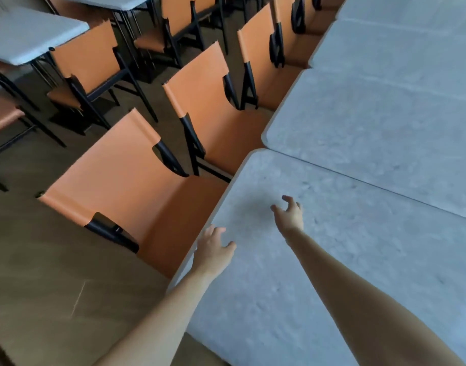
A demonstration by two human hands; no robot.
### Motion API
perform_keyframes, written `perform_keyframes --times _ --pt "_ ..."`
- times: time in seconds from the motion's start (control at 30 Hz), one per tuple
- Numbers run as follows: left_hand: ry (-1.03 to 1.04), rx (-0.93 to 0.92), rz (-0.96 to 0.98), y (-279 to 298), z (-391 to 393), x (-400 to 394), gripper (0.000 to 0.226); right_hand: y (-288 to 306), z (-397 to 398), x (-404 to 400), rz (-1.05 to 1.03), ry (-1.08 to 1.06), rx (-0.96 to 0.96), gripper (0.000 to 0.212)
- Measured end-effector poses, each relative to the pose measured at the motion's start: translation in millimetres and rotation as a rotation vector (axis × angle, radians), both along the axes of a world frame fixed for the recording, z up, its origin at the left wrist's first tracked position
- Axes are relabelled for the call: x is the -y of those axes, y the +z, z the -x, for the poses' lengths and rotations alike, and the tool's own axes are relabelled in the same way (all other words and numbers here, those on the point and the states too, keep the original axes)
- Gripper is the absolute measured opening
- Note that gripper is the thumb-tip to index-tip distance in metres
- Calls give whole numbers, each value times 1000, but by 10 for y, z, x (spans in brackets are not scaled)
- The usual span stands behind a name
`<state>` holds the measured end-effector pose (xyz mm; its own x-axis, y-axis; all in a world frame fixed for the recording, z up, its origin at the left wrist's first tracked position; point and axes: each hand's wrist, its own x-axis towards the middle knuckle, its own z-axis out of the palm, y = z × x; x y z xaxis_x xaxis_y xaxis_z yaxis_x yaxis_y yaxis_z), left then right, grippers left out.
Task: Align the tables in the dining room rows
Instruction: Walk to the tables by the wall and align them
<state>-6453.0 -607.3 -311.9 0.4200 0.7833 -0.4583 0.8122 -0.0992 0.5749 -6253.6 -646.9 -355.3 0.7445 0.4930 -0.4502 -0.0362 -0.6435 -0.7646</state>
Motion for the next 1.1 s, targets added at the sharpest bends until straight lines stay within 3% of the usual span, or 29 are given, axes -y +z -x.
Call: perform_keyframes --times 0.13,0.23,0.33,0.43,0.6,1.1 --pt "-287 -58 -155 -263 -574 -626 59 -225 -669 -681 186 139 278 66" --pt "-533 -126 -260 -613 -971 -954 64 -484 -1002 -1003 343 144 396 70" --pt "-653 -132 -358 -1068 -1267 -1181 65 -761 -1024 -1168 465 134 560 81" --pt "-611 -89 -534 -1362 -1337 -1194 71 -934 -960 -1212 473 92 697 87" --pt "-609 -45 -687 -1555 -1330 -1207 68 -977 -1001 -1248 500 79 728 91" --pt "-622 -41 -709 -1462 -1380 -1237 66 -882 -1014 -1286 532 66 706 86"
